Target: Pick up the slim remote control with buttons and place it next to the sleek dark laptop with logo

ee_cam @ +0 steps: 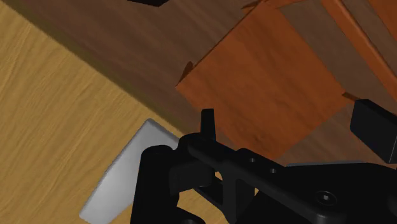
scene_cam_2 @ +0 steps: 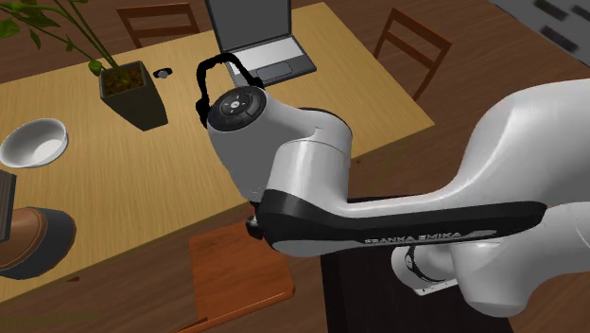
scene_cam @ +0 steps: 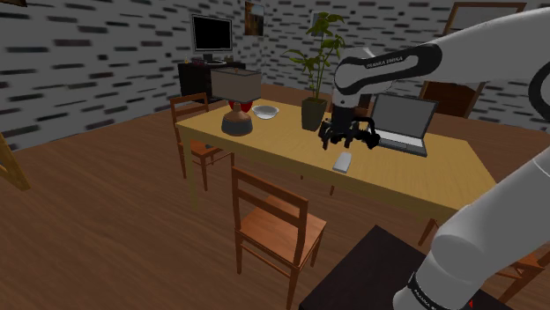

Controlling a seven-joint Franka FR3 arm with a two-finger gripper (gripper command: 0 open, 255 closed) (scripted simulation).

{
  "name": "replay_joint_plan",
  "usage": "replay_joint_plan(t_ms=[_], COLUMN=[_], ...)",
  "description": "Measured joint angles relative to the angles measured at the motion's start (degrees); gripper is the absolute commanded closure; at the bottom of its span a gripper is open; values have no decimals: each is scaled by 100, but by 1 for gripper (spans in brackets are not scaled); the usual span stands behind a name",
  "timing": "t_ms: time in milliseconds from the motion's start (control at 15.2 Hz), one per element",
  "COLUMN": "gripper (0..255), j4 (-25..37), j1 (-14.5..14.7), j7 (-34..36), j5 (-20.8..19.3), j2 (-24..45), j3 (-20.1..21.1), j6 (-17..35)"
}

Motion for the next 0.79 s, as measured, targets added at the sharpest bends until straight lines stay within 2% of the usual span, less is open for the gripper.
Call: replay_joint_plan(t_ms=[528, 792], gripper=[0, 0], j4=[548, 924], j1=[-400, -597], j7=[878, 1277], j5=[39, 102], j2=[1287, 1848], j3=[-324, -517], j6=[828, 1056])
